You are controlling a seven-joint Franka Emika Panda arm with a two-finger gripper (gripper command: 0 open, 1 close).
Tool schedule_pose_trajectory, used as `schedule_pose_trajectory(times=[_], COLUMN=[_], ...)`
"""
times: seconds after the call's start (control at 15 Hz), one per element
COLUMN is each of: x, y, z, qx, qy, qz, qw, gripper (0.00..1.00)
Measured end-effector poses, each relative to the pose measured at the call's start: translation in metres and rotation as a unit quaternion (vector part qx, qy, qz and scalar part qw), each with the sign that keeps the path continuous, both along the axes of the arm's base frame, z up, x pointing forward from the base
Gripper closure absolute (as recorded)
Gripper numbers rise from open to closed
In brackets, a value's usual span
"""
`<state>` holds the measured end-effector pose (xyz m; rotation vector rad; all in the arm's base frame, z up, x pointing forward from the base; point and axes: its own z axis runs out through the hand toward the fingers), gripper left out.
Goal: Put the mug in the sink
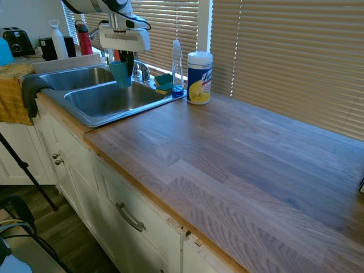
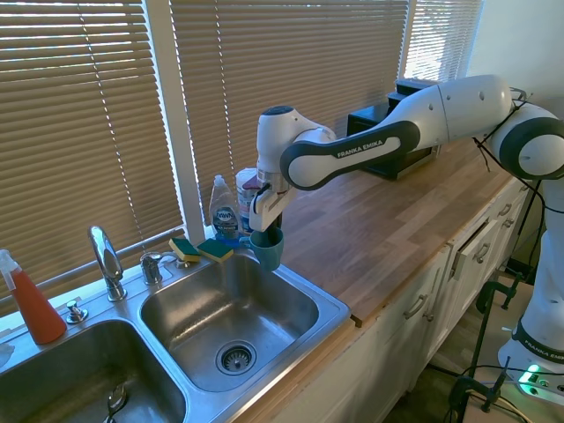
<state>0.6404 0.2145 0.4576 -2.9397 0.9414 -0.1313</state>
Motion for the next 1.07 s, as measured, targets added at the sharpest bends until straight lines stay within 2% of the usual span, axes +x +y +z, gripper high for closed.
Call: schedule_pose_trajectory(times=[0.13, 0.33, 0.67, 1.07], x=[0.009, 0.034, 0.083, 0.102], y=[0.031, 0.073, 0.083, 0.088], z=[-0.022, -0.077, -0.161, -0.240], qx=[0.008, 0.026, 0.056, 0.057], qy=[0.000, -0.009, -0.002, 0.035], qz=[0.022, 0.042, 0.037, 0.032], qw=[0.9997, 0.9987, 0.9977, 0.9973], gripper=[1.00, 1.00, 1.00, 1.00])
